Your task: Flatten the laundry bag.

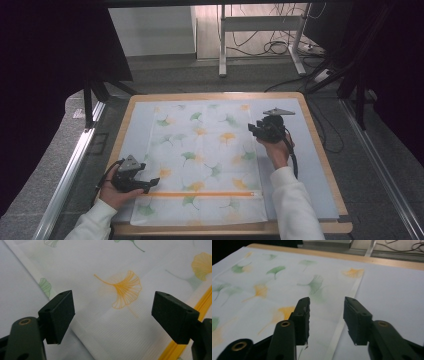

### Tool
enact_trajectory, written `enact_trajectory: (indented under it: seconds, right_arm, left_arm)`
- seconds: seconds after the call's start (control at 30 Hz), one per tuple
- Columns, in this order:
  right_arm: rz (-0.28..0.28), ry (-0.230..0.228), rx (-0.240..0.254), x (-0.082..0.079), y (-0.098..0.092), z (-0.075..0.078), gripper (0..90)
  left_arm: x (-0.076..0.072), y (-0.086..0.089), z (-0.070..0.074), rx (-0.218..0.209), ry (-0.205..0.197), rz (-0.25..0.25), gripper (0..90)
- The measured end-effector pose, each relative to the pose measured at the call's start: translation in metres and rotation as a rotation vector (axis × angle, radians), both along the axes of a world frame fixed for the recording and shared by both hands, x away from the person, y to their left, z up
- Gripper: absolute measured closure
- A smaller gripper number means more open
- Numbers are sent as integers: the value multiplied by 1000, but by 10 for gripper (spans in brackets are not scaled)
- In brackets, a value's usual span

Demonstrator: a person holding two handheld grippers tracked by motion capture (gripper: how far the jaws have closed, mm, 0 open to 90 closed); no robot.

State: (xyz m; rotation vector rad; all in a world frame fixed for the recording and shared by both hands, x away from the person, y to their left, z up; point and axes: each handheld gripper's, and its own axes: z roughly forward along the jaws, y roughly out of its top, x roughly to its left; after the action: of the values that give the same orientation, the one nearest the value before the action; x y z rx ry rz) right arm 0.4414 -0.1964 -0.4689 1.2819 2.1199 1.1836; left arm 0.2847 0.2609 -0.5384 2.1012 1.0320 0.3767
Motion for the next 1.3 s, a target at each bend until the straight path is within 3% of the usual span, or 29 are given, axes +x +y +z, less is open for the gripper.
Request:
enact_trajectory:
  seconds: [0.07, 0.2, 0.37, 0.6, 1.0, 1.3]
  right_arm:
    - [40, -15, -15, -13, -4, 2, 672]
    - [100, 9, -26, -35, -9, 4, 806]
    - [161, 23, -19, -58, -14, 3, 887]
    - [210, 45, -42, -91, -22, -6, 889]
    - [238, 88, -36, -135, -33, -23, 889]
    - [284, 103, -29, -164, -28, -25, 888]
  left_arm:
    - [0, 0, 0, -9, 1, 1, 182]
    - [-1, -1, 1, -19, 4, 1, 181]
    - [-3, -6, 5, -33, -9, -6, 179]
    - [-7, -12, 8, -6, -31, -20, 183]
    - [-7, -13, 9, -28, -29, -20, 199]
    - [-10, -18, 13, -36, -42, -40, 211]
